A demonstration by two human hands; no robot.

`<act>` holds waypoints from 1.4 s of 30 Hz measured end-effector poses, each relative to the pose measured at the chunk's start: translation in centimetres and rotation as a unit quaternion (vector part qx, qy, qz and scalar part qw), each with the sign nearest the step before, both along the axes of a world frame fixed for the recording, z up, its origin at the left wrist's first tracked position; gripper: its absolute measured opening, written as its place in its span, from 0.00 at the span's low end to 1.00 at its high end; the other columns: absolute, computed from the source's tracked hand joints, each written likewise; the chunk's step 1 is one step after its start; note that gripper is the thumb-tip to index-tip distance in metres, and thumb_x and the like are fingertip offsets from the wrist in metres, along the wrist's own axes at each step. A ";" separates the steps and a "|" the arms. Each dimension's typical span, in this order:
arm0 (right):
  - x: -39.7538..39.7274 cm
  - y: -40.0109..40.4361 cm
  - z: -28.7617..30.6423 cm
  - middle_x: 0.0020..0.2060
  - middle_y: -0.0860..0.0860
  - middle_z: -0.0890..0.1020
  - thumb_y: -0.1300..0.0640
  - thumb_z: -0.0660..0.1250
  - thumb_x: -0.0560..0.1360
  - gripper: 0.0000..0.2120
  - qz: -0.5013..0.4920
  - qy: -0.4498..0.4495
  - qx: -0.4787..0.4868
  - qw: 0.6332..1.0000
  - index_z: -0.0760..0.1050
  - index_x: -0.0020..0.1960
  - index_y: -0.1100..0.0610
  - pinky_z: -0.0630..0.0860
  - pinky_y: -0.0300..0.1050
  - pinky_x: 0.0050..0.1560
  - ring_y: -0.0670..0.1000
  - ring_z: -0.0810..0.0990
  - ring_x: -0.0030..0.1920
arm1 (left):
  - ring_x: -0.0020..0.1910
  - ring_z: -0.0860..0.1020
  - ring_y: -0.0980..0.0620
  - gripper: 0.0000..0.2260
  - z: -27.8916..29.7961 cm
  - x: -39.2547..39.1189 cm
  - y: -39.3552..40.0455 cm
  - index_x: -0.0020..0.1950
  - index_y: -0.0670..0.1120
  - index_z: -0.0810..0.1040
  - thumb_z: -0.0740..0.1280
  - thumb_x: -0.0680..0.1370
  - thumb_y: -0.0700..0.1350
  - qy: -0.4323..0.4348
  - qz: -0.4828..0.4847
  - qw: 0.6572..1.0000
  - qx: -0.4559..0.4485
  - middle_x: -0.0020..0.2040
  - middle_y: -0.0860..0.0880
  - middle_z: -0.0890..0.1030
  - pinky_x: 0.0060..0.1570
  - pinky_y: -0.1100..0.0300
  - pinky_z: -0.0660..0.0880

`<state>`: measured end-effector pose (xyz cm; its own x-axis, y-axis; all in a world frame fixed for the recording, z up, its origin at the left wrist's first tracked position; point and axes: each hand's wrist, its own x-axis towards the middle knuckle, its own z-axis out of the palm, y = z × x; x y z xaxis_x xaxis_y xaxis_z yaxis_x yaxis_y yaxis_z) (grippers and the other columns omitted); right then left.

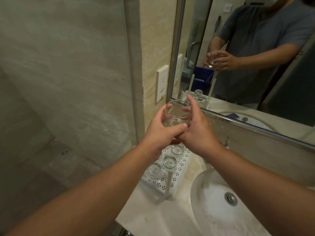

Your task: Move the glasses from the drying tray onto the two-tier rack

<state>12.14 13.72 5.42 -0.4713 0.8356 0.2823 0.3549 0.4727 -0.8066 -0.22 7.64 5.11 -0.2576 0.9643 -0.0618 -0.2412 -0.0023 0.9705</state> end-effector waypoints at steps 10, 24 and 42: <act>1.0 -0.5 -0.6 0.56 0.33 0.71 0.66 0.76 0.64 0.45 -0.043 0.030 0.014 0.999 0.61 0.72 0.40 0.82 0.48 0.43 0.46 0.78 0.54 | 0.48 0.83 0.61 0.30 -0.4 1.3 -0.5 0.69 0.62 0.70 0.75 0.73 0.40 0.009 -0.041 0.999 0.033 0.63 0.56 0.76 0.46 0.51 0.82; 14.5 -0.9 0.1 0.59 0.41 0.75 0.52 0.77 0.62 0.42 -0.171 0.048 0.008 0.984 0.62 0.70 0.38 0.79 0.43 0.51 0.43 0.78 0.55 | 0.52 0.79 0.68 0.32 -0.1 13.3 3.2 0.72 0.59 0.67 0.76 0.74 0.42 0.057 -0.152 0.986 0.049 0.64 0.51 0.75 0.43 0.63 0.79; 39.1 -0.7 1.7 0.62 0.41 0.74 0.55 0.81 0.63 0.45 -0.319 -0.004 0.031 0.947 0.60 0.72 0.39 0.75 0.33 0.50 0.40 0.75 0.57 | 0.60 0.80 0.50 0.36 1.8 37.7 6.3 0.74 0.62 0.66 0.78 0.69 0.51 0.130 -0.246 0.959 0.060 0.66 0.54 0.75 0.48 0.55 0.82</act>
